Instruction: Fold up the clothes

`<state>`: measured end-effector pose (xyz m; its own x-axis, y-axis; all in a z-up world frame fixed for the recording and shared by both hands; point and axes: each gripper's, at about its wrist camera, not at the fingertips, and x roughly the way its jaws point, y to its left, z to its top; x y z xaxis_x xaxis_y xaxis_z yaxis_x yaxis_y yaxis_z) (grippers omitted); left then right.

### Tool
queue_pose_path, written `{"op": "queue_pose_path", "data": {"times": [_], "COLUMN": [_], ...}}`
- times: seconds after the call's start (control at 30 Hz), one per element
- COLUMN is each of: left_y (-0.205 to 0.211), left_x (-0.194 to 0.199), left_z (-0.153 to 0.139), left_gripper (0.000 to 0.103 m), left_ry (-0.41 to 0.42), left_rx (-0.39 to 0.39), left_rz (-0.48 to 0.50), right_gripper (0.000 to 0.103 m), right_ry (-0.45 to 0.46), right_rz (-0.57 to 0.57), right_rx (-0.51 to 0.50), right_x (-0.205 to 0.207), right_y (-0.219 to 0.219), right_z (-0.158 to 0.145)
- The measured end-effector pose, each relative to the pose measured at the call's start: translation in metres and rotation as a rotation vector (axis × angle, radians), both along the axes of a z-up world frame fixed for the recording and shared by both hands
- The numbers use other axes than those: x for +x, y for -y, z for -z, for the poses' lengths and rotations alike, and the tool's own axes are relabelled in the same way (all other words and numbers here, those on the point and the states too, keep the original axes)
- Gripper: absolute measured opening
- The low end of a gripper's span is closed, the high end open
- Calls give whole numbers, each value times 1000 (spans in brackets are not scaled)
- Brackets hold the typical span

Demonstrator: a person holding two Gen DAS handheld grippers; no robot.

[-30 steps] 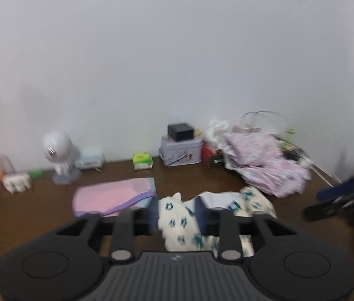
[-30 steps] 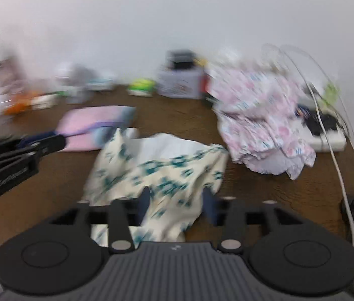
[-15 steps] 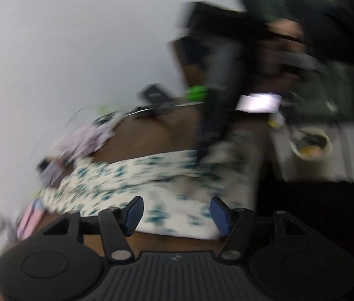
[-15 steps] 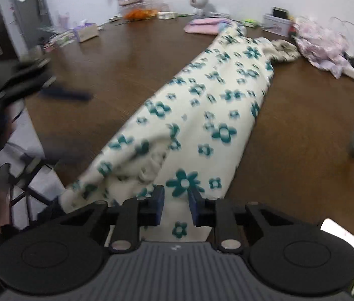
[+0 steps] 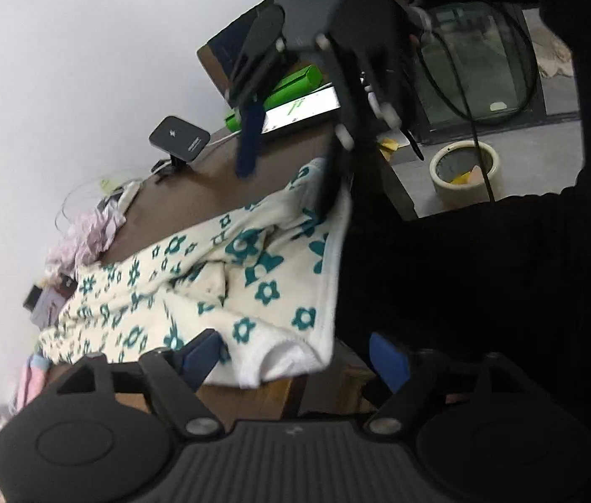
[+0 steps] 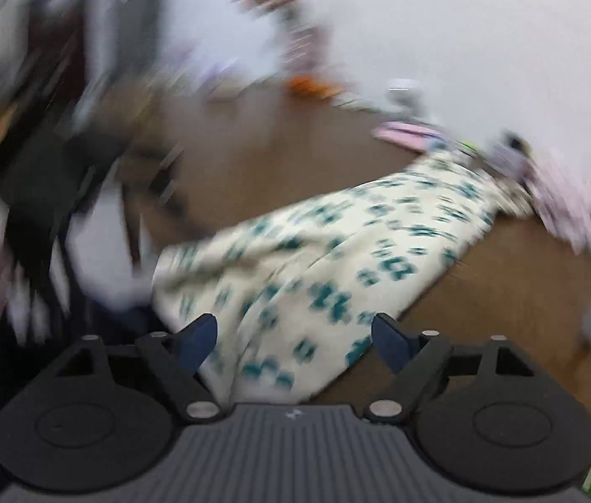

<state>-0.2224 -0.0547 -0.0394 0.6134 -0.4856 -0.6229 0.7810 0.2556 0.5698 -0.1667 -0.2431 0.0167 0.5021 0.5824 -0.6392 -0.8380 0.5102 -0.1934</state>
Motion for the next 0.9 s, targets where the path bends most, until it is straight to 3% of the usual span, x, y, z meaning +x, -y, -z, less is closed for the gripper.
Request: {"op": "queue_pose_path", "data": {"times": [0.03, 0.07, 0.13, 0.23, 0.27, 0.3, 0.37, 0.47, 0.6, 0.7, 0.87, 0.9], "left_y": [2, 1, -1, -15, -18, -23, -33, -41, -40, -30, -20, -22], "left_x": [3, 8, 17, 21, 21, 22, 29, 57, 130, 187, 256, 263], "left_z": [1, -1, -5, -15, -19, -25, -43, -74, -100, -93, -69, -66], "left_gripper": [66, 47, 41, 18, 12, 12, 11, 11, 11, 11, 11, 12], "left_ry": [-3, -24, -68, -139, -164, -196, -271, -302, -321, -350, -459, -469], "left_rx": [-3, -17, -47, -90, -94, -103, -144, -230, -335, -410, -505, -522], "left_rz": [-2, -11, -25, -9, -4, 2, 17, -1, -79, -172, -371, -433], "right_gripper": [68, 60, 56, 36, 22, 9, 9, 9, 9, 9, 11, 17], "right_ry": [14, 15, 6, -18, -30, -46, -86, -100, -128, -164, -258, -276], "right_rz": [-30, -44, -57, -58, -57, -63, -96, -126, -72, 14, 192, 227], "right_rx": [-44, -66, -80, -68, -54, -41, -22, 32, 82, 91, 64, 59], "right_x": [-1, -2, -5, -10, -13, -14, -14, -2, 70, 133, 210, 219], "right_y": [-7, -11, -16, -16, -14, -12, -10, -7, -7, -11, -33, -36], "right_z": [7, 12, 17, 19, 17, 13, 1, -28, -55, -59, -32, -27]}}
